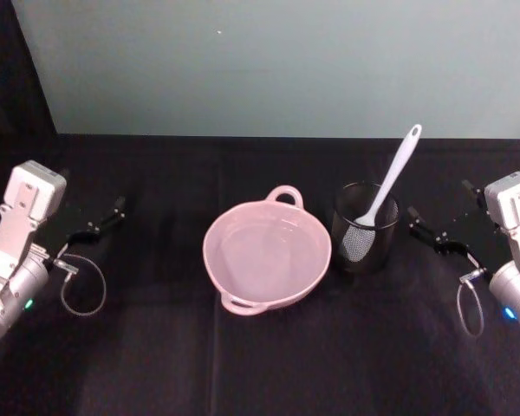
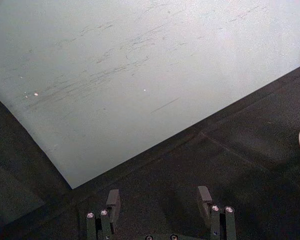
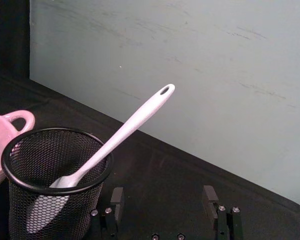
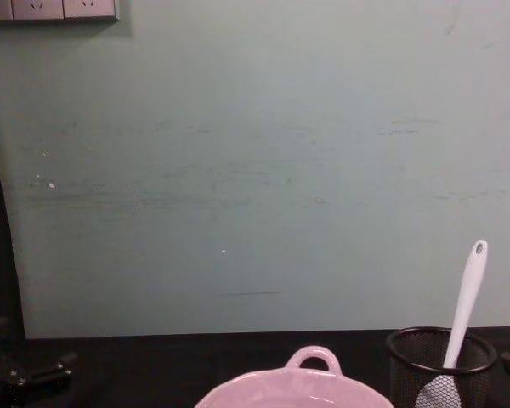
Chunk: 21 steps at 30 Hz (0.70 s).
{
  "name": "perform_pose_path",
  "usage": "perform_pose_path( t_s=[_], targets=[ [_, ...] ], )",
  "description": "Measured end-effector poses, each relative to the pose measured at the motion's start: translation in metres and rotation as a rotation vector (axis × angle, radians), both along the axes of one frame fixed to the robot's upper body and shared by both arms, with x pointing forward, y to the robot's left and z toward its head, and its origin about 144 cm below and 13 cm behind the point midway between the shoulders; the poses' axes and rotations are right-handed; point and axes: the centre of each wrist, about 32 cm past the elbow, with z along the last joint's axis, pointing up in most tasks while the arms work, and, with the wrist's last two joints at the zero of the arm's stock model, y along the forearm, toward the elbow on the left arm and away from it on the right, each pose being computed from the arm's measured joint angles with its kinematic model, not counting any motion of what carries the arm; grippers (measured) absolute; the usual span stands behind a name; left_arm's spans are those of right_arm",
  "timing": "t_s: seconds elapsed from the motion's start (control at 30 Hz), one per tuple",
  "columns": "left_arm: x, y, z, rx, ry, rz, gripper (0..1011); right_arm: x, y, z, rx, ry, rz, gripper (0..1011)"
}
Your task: Use the one hand to pick up the spoon and stir the clear water in the bowl.
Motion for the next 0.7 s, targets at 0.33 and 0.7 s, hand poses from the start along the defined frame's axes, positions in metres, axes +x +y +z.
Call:
perform_pose_path(
  t_s=[0.33, 0.7],
  targets=[
    [0.0, 0.0, 0.0, 0.0, 0.0, 0.0, 1011, 0.0, 0.0, 0.0, 0.0, 0.0, 0.0, 1004],
    [0.0, 0.0, 0.0, 0.0, 0.0, 0.0, 1011, 0.0, 0.0, 0.0, 0.0, 0.0, 0.0, 1004]
  ],
)
